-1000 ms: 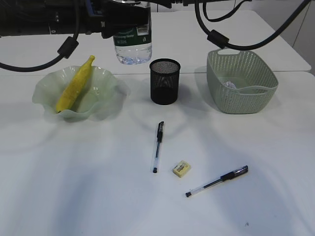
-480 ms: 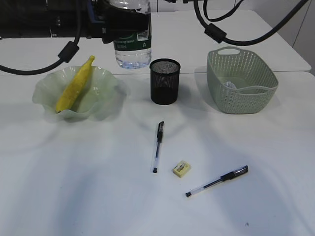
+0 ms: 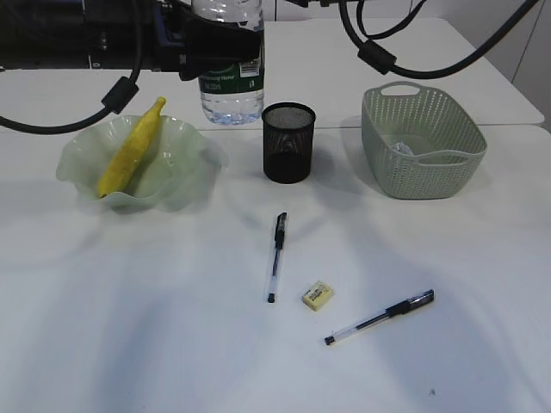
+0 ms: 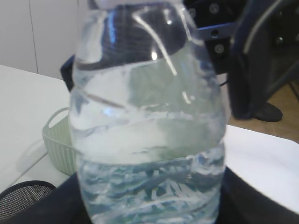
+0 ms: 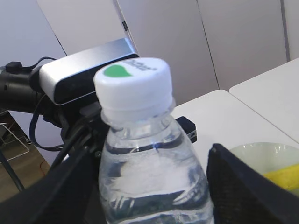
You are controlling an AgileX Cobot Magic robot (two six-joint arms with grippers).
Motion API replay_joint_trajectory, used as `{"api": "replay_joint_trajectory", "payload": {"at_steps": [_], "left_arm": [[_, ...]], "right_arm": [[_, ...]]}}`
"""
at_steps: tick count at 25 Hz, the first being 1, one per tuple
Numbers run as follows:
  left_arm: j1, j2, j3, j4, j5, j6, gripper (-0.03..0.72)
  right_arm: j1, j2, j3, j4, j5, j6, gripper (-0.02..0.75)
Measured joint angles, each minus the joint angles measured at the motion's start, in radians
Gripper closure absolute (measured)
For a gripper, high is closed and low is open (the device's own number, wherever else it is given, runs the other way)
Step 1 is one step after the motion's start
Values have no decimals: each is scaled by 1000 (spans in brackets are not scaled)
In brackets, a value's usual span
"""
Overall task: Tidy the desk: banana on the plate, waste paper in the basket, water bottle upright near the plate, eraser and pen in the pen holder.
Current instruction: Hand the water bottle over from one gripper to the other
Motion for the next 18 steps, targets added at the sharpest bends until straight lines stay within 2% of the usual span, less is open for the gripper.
{"api": "replay_joint_trajectory", "payload": {"at_steps": [18], "left_arm": [[0,0,-22,14,18,-15,307]], "right_arm": [[0,-2,-1,-81,7,47,150]]}}
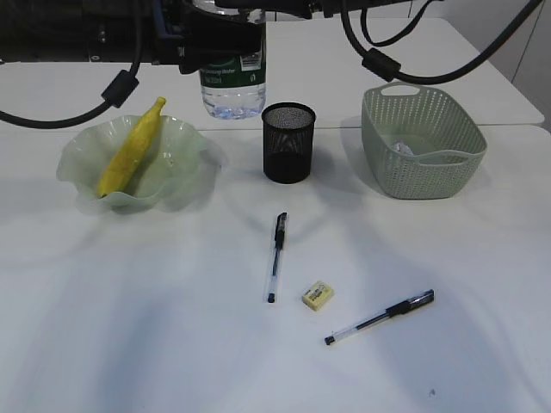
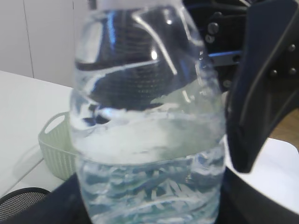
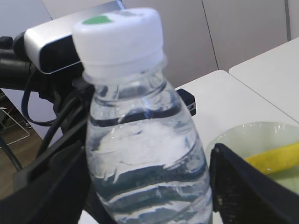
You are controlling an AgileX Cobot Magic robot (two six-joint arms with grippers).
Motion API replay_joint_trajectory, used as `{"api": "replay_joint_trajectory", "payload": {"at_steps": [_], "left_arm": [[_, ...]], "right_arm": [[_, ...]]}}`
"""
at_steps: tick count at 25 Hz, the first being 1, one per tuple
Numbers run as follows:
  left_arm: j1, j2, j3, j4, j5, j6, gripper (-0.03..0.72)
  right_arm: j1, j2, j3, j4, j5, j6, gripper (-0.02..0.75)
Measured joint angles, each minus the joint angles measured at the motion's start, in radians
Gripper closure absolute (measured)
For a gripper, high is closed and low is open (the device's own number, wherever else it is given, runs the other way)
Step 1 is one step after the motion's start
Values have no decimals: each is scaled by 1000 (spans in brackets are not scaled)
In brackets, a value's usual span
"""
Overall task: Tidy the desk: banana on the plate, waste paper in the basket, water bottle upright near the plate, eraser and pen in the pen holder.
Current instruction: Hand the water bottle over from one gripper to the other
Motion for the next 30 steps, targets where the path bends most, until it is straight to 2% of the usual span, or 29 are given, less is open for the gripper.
{"api": "replay_joint_trajectory", "payload": {"at_steps": [9,24,30], "left_arm": [[0,0,0,0,0,-23,307],[43,0,-2,-2,0,-48,307],[72,0,-2,14,-12,-103,307]], "right_arm": [[0,0,0,-2,-1,18,148],[0,0,0,-43,-49,49,148],[0,0,0,-44,-67,49,148]]}}
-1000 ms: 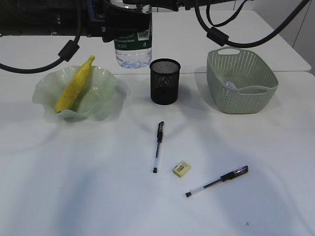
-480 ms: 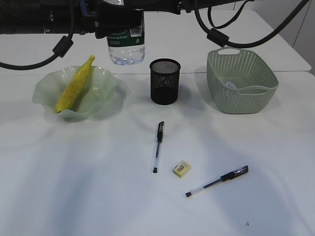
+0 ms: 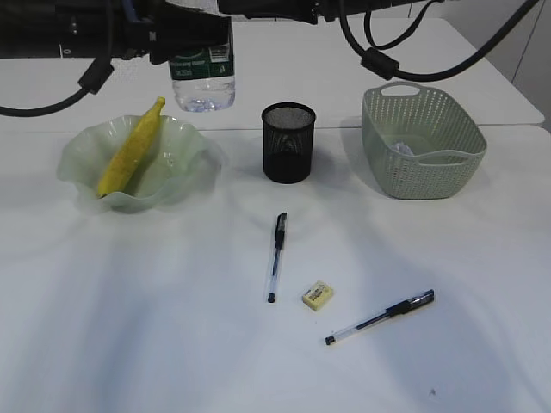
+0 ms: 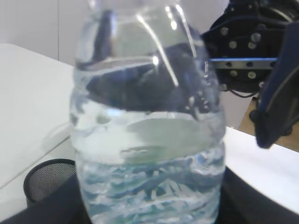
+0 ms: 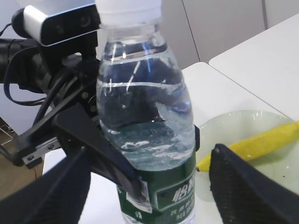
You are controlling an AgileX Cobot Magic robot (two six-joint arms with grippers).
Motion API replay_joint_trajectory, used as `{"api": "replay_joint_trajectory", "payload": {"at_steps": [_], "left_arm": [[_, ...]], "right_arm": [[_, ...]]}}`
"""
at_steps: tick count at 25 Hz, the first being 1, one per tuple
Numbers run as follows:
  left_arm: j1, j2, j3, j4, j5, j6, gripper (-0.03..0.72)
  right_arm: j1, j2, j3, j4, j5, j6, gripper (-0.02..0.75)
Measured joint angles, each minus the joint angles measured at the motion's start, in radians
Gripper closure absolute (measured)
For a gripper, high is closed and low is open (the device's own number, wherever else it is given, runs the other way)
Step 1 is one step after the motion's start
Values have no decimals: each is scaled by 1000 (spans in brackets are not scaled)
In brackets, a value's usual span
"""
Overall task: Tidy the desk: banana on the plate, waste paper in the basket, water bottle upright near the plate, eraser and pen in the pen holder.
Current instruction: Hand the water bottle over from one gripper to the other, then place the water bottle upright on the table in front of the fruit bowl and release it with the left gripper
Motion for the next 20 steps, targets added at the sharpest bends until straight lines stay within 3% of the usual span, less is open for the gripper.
{"api": "replay_joint_trajectory", "payload": {"at_steps": [8,20], "left_arm": [[15,0,0,48,-8,-10,307],[130,0,0,81,26,-13,308]], "right_arm": [[0,0,0,0,-27,1,148],[0,0,0,-46,-104,1,148]]}}
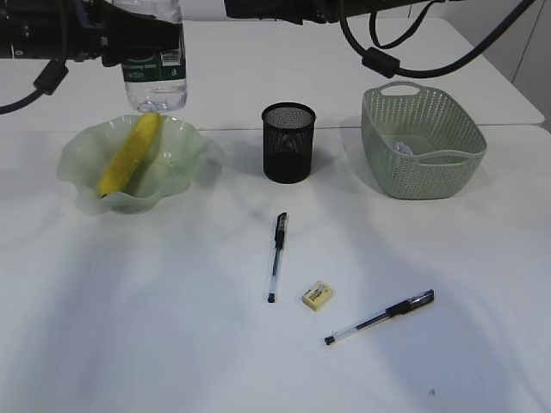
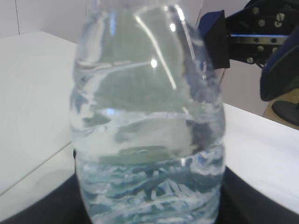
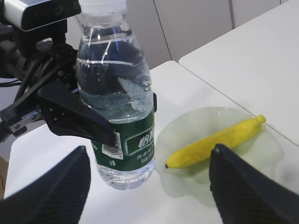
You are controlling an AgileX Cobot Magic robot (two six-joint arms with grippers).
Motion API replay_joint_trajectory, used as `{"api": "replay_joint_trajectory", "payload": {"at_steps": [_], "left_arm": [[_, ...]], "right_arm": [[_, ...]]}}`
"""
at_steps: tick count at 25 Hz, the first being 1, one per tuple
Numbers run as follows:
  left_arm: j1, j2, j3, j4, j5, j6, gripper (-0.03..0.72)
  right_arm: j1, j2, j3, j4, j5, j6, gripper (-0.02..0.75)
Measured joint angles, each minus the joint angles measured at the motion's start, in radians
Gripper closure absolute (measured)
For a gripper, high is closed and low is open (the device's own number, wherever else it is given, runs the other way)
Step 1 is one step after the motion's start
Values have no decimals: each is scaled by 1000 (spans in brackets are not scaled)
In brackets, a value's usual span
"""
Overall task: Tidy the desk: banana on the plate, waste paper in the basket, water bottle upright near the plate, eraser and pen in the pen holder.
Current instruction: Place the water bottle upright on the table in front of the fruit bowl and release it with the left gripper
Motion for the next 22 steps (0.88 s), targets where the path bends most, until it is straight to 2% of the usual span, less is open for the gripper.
{"api": "replay_joint_trajectory", "payload": {"at_steps": [9,15,18,22], "left_arm": [[87,0,0,5,53,0,308],[91,0,0,8,72,0,308],[91,0,-4,10,72,3,308],[91,0,-6,11,72,40,308]], "right_arm": [[0,0,0,0,-125,0,148],[0,0,0,0,-229,0,150],[0,0,0,0,-292,0,183],[0,0,0,2,-387,0,274]]}}
